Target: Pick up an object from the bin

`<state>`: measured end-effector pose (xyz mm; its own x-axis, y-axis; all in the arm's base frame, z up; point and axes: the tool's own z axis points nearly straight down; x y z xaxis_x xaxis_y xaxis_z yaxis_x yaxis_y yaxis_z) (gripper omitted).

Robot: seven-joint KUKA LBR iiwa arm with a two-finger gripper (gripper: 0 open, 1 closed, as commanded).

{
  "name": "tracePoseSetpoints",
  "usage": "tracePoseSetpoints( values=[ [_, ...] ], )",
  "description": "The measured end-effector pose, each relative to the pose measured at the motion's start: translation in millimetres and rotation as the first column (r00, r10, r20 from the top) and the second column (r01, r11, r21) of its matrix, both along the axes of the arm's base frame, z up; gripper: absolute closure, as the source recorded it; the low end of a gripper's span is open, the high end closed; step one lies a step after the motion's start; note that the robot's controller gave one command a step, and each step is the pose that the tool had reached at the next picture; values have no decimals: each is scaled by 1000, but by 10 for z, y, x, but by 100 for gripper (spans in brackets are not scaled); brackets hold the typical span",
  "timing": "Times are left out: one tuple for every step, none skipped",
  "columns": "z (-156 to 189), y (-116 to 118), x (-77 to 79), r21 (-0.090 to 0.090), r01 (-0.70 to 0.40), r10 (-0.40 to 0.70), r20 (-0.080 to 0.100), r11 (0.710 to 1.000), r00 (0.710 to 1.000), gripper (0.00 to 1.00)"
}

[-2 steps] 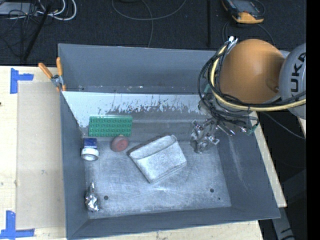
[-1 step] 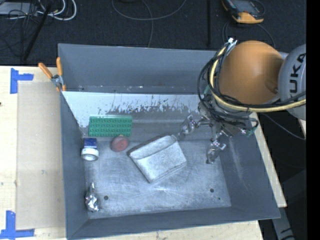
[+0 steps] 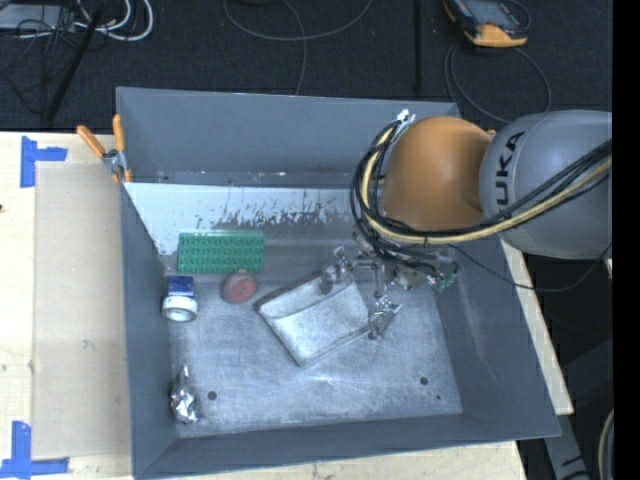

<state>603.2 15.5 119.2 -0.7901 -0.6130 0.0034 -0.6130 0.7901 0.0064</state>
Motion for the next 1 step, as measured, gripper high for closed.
tracePoseSetpoints(
  values=[
    [-404, 101, 102, -6, -24, 24, 3, 1000, 1000, 0]
  ],
)
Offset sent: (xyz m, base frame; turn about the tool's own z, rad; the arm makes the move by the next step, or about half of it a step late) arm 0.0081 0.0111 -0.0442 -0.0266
